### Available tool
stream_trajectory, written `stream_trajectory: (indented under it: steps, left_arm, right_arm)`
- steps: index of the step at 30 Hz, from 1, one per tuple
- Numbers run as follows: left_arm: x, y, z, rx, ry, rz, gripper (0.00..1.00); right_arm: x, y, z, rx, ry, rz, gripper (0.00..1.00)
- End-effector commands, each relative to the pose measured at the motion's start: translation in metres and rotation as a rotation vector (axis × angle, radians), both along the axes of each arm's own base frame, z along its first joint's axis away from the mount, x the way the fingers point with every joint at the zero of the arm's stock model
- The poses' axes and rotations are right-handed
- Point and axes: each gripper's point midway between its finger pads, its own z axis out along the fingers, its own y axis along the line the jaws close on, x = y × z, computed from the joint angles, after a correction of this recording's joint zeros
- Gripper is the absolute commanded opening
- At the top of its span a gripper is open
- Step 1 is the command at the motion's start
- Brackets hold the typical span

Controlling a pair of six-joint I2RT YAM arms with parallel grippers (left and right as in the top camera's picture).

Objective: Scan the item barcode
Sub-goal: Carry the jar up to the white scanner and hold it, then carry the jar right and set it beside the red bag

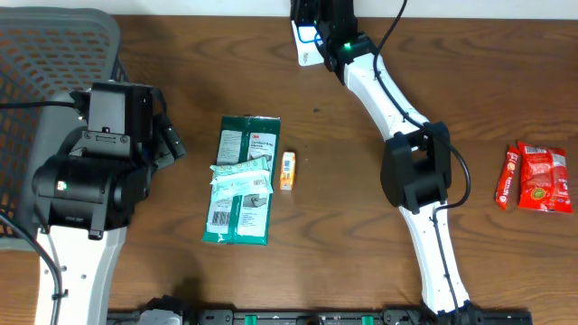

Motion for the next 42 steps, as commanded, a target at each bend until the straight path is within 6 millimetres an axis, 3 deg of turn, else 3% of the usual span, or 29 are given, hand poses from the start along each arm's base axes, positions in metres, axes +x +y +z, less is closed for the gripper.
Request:
stream_trajectory:
  steps: [1, 6, 11, 14, 17, 20, 24, 27, 31, 37, 40, 42]
  left_arm:
    - [-0.001, 0.004, 0.003, 0.013, -0.006, 0.016, 0.95]
    - [-0.001, 0.004, 0.003, 0.013, -0.006, 0.016, 0.95]
    - [-0.001, 0.004, 0.003, 0.013, -0.006, 0.016, 0.95]
    - [-0.001, 0.004, 0.003, 0.013, -0.006, 0.016, 0.95]
    - [-0.001, 0.004, 0.003, 0.013, -0.006, 0.016, 0.95]
    - [-0.001, 0.004, 0.003, 0.013, -0.006, 0.016, 0.95]
    - [-0.001, 0.004, 0.003, 0.013, -0.006, 0.016, 0.95]
    - [-0.001, 0.004, 0.003, 0.013, -0.006, 0.016, 0.95]
    - [-0.001, 0.004, 0.003, 0.013, -0.006, 0.016, 0.95]
    - [-0.001, 0.004, 0.003, 0.013, -0.006, 0.016, 0.95]
    - [-0.001, 0.004, 0.003, 0.013, -0.006, 0.016, 0.95]
    - [-0.001, 0.004, 0.003, 0.013, -0.006, 0.016, 0.95]
  right_arm:
    - [0.005, -0.008, 0.021, 0.028, -0.046, -0.007, 0.41]
    - [-0.002, -0.004, 0.060, 0.087, -0.096, 0.124, 0.38]
    - [-0.025, -0.021, 0.112, 0.115, -0.081, 0.215, 0.38]
    - [-0.051, -0.043, 0.137, 0.112, 0.004, 0.220, 0.40]
    - [-0.089, -0.076, 0.155, 0.083, 0.130, 0.186, 0.41]
    - [-0.131, -0.114, 0.165, 0.020, 0.236, 0.154, 0.35]
    - [-0.181, -0.161, 0.174, -0.051, 0.343, 0.115, 0.34]
    - [-0.215, -0.197, 0.168, -0.101, 0.441, 0.073, 0.36]
    - [-0.245, -0.238, 0.146, -0.169, 0.584, 0.009, 0.36]
    - [-0.280, -0.301, 0.099, -0.265, 0.837, -0.152, 0.37]
    - [-0.295, -0.320, 0.072, -0.284, 0.952, -0.197, 0.36]
    - [-0.307, -0.330, 0.038, -0.271, 1.060, -0.206, 0.36]
